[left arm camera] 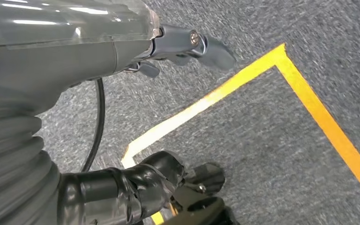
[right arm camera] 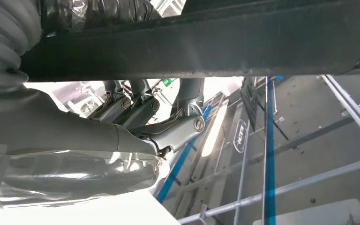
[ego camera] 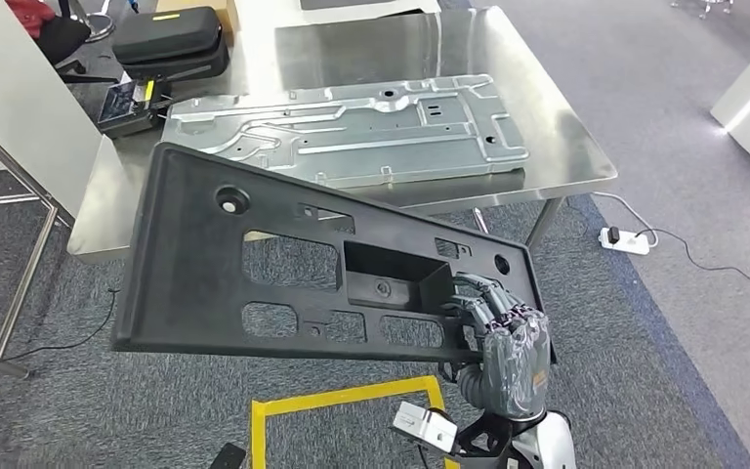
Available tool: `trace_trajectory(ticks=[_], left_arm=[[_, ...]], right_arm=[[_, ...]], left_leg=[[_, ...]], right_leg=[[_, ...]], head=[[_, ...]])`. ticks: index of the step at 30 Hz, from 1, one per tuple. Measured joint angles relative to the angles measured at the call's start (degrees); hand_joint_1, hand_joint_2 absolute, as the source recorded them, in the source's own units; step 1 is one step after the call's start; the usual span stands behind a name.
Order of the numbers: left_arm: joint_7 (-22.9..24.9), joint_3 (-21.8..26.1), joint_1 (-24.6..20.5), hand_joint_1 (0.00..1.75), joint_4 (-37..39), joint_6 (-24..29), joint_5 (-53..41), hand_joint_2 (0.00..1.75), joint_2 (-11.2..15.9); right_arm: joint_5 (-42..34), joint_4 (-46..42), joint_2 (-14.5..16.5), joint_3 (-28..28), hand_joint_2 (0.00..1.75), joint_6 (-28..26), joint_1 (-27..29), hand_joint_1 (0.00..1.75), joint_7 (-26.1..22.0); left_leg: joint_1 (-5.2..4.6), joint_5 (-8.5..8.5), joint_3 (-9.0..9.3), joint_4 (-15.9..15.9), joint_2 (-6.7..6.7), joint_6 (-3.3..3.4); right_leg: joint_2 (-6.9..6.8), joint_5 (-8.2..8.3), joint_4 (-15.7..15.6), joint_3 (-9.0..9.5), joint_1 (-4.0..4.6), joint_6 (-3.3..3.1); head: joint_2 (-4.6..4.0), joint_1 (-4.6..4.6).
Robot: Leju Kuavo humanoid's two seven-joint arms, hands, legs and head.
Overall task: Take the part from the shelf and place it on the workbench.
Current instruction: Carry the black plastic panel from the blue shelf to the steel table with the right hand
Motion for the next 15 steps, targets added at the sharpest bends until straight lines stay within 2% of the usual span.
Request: trace_trajectory(ticks=[2,4,5,6,7,8,9,10,11,12,15], left_arm=[[0.01,-0.05,-0.02,0.00,0.00,-0.02,-0.01,1.75,-0.01],[0.01,-0.10,-0.08,0.00,0.00,-0.04,-0.03,1.75,-0.02],[0.03,-0.11,-0.08,0.00,0.00,-0.05,-0.07,1.75,-0.03],[0.05,-0.13,-0.05,0.00,0.00,-0.07,-0.12,1.75,-0.03],[0.08,-0.13,-0.01,0.00,0.00,-0.08,-0.19,1.75,-0.04],[0.10,-0.14,0.01,0.00,0.00,-0.09,-0.27,1.75,-0.08],[0.12,-0.15,0.01,0.00,0.00,-0.12,-0.35,1.75,-0.11],[0.13,-0.17,-0.05,0.00,0.00,-0.15,-0.43,1.75,-0.14],[0.14,-0.19,-0.12,0.00,0.00,-0.19,-0.50,1.75,-0.16],[0.15,-0.20,-0.19,0.00,0.00,-0.23,-0.55,1.75,-0.16],[0.16,-0.25,-0.37,0.00,0.00,-0.35,-0.60,1.75,-0.16]], right_arm=[[0.02,-0.09,-0.06,-0.01,1.75,0.02,-0.21,1.75,0.05],[0.03,-0.07,-0.16,-0.02,1.75,0.06,-0.32,1.75,0.12],[0.03,-0.03,-0.25,-0.02,1.75,0.08,-0.31,1.75,0.15],[0.03,0.02,-0.35,-0.02,1.75,0.10,-0.27,1.75,0.19],[0.03,0.05,-0.45,-0.02,1.75,0.10,-0.28,1.75,0.21],[0.03,0.06,-0.53,-0.03,1.75,0.10,-0.34,1.75,0.22],[0.03,0.06,-0.56,-0.04,1.75,0.09,-0.44,1.75,0.23],[0.04,0.09,-0.59,-0.05,1.75,0.09,-0.62,1.75,0.23],[0.07,0.09,-0.61,-0.06,1.75,0.10,-0.84,1.75,0.23],[0.11,0.08,-0.63,-0.07,1.75,0.12,-1.03,1.75,0.24],[0.21,0.02,-0.70,-0.10,1.75,0.15,-1.31,1.75,0.32]], left_leg=[[0.44,0.16,0.98,-1.08,0.04,0.46],[0.53,-0.17,1.57,-1.30,0.12,0.75],[0.53,-0.44,1.80,-1.25,0.11,0.79],[0.55,-0.78,2.07,-1.17,0.09,0.77],[0.60,-1.14,2.40,-1.06,0.05,0.69],[0.66,-1.58,2.82,-0.90,0.00,0.55],[0.74,-2.11,3.29,-0.69,-0.06,0.30],[0.69,-2.68,3.55,-0.40,-0.10,-0.07],[0.64,-3.14,3.69,-0.18,-0.14,-0.47],[0.56,-3.49,3.71,-0.04,-0.15,-0.87],[0.65,-4.09,3.88,0.06,-0.09,-1.75]], right_leg=[[-0.13,-1.62,2.94,-1.13,0.06,0.53],[-0.13,-4.41,9.98,-5.10,-0.23,0.93],[-0.14,-5.24,13.33,-7.38,-0.39,1.12],[-0.16,-5.02,15.13,-9.00,-0.57,1.32],[-0.17,-3.61,14.86,-9.60,-0.77,1.50],[-0.20,-1.18,12.38,-9.05,-0.97,1.65],[-0.24,1.40,8.55,-7.72,-1.16,1.76],[-0.26,3.09,5.07,-6.30,-1.17,1.77],[-0.25,3.99,2.60,-5.18,-1.14,1.58],[-0.22,3.99,1.43,-4.61,-1.03,1.30],[0.04,3.35,1.20,-4.32,-0.83,0.17]], head=[[0.00,0.00],[0.00,0.01],[0.00,0.01],[0.00,0.01],[0.00,0.01],[0.00,0.00],[-0.01,0.01],[-0.01,0.02],[-0.01,0.01],[-0.02,0.01],[-0.01,-0.02]])
